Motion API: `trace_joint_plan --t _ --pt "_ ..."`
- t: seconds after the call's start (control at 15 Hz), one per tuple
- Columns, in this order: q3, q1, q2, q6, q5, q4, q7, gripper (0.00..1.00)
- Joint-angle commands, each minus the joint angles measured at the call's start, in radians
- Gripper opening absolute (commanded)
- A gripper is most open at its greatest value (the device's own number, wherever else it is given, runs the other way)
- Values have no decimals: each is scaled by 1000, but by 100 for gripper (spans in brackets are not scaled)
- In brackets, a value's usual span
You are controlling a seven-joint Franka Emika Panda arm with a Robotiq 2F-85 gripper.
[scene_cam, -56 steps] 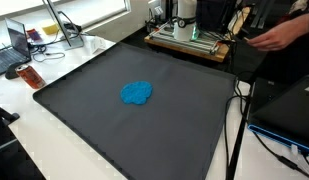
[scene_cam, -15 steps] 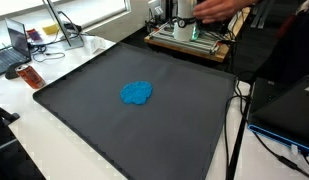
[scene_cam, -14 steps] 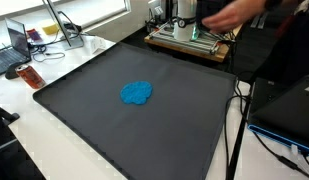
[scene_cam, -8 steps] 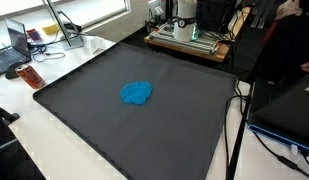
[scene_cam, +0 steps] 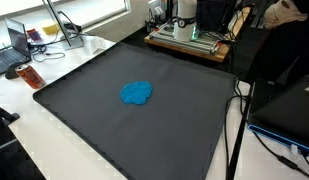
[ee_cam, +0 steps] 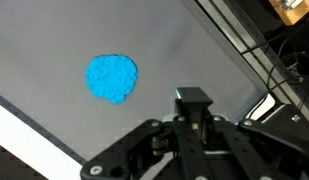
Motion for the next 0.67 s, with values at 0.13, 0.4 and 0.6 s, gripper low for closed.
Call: trace_joint_plan --t 0.13,0.4,0.6 --pt "57 -44 303 -69 -82 254 207 3" --pt "67 -52 348 -60 -79 253 235 13" --pt "71 -52 439 -100 -83 333 245 13"
